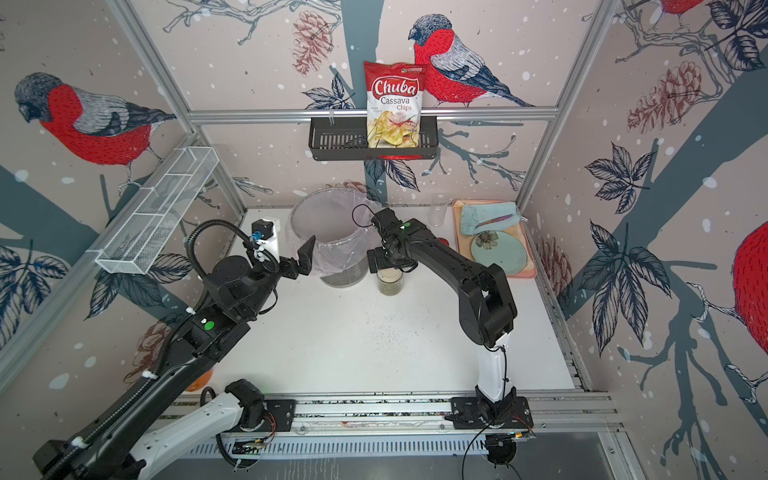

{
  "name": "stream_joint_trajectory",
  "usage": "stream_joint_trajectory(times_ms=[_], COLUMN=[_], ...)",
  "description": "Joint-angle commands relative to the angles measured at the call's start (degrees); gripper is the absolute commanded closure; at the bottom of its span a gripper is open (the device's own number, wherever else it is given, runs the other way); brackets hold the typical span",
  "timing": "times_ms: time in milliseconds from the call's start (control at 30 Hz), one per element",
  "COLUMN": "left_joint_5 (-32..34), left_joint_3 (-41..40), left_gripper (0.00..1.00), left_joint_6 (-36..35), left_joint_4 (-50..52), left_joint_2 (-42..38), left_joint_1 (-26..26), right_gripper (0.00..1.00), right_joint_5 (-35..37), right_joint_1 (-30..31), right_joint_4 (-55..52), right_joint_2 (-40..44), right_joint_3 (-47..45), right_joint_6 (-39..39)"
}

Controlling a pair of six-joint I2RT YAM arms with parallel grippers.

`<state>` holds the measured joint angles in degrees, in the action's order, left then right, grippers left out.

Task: Empty moldy mung beans from jars
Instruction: Pick up the jar from the center of the board.

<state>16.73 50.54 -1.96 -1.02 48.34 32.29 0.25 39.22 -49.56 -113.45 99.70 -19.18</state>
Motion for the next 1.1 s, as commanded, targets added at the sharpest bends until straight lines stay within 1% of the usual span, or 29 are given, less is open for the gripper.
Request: stream_joint_trajectory(times_ms=[0,167,333,500,667,933,1000,1067], left_joint_5=[1.0,1.1,1.0,0.8,0.5,0.3,1.3,0.9], left_joint_3=[-0.3,-0.5,-0.5,-0.6,-0.5,-0.4,-0.6,-0.9], left_gripper=[0.01,0.01,0.01,0.01,0.01,0.01,0.01,0.01], left_joint_6=[-0.4,-0.4,-0.4,-0.3,-0.1,-0.1,1.0,1.6], left_joint_4=[-2.8,-2.9,-3.1,-3.1,-3.1,-3.3,-3.8,-4.6], left_joint_2=[-0.4,-0.7,-0.7,-0.7,-0.7,0.1,0.0,-0.2], left_joint_1=[0.0,0.0,-0.1,0.0,0.0,0.0,-0.1,-0.1], right_gripper=[0.0,0.05,0.08,0.15,0.17,0.17,0.16,0.14], right_joint_5=[1.9,2.5,3.6,4.4,4.7,5.0,4.5,2.8], right_joint_1=[0.0,0.0,0.0,-0.2,-0.3,-0.3,-0.5,-1.0], right_joint_4=[0.0,-0.2,0.1,0.3,-0.2,-1.1,-1.0,-0.4], right_joint_2=[-1.0,-1.0,0.6,2.5,4.9,11.5,13.6,15.2], right_joint_3=[0.9,-0.3,-3.6,-7.2,-10.2,-17.1,-19.1,-20.7], right_joint_6=[0.8,0.8,0.7,0.7,0.4,-0.6,-1.0,-1.5])
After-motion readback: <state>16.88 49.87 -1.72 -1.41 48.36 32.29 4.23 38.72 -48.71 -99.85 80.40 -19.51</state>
